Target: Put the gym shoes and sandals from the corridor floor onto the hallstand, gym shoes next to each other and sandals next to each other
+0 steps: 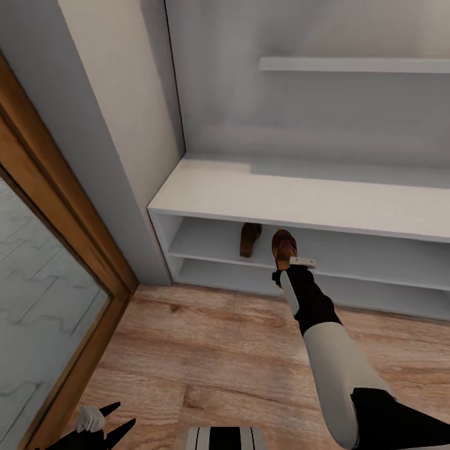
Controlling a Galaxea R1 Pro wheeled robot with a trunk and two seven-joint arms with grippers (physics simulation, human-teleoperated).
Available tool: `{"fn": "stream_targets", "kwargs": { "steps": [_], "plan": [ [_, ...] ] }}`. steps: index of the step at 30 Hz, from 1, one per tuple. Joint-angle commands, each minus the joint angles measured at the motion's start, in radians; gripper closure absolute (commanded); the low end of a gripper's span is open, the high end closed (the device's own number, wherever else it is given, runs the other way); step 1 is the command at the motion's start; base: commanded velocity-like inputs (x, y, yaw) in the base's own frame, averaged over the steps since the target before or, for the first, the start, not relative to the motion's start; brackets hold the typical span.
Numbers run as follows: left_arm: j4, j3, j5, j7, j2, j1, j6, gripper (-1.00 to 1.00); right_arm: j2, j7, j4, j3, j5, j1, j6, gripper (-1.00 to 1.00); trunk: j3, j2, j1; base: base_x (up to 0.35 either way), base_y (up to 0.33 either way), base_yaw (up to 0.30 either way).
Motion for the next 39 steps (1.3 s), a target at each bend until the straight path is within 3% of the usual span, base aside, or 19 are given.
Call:
{"fn": "stream_targets", "kwargs": {
  "steps": [1, 25, 35, 39],
  "plan": [
    [0.001, 0.001, 0.000, -0.003, 0.000, -0.001, -0.005, -1.00, 0.001, -0.004, -0.001, -0.002, -0.002, -0.001, 0.004, 1.00, -0.001, 0.000, 0.000, 0.264, 0.000, 0.000],
    [0.001, 0.001, 0.000, -0.003, 0.000, -0.001, -0.005, -1.00, 0.001, -0.004, 0.002, -0.002, -0.002, 0.001, 0.004, 1.00, -0.001, 0.000, 0.000, 0.175, 0.000, 0.000],
    [-0.001, 0.000, 0.001, -0.002, 0.000, -0.001, -0.007, -1.00, 0.001, -0.003, 0.001, -0.002, -0.004, 0.001, 0.004, 1.00, -0.001, 0.000, 0.000, 0.023, 0.000, 0.000],
    [0.000, 0.000, 0.001, -0.002, 0.000, -0.001, -0.006, -1.00, 0.001, -0.004, -0.001, -0.002, -0.004, 0.001, 0.004, 1.00, -0.018, -0.001, 0.002, 0.001, 0.000, 0.000]
  ]
}}
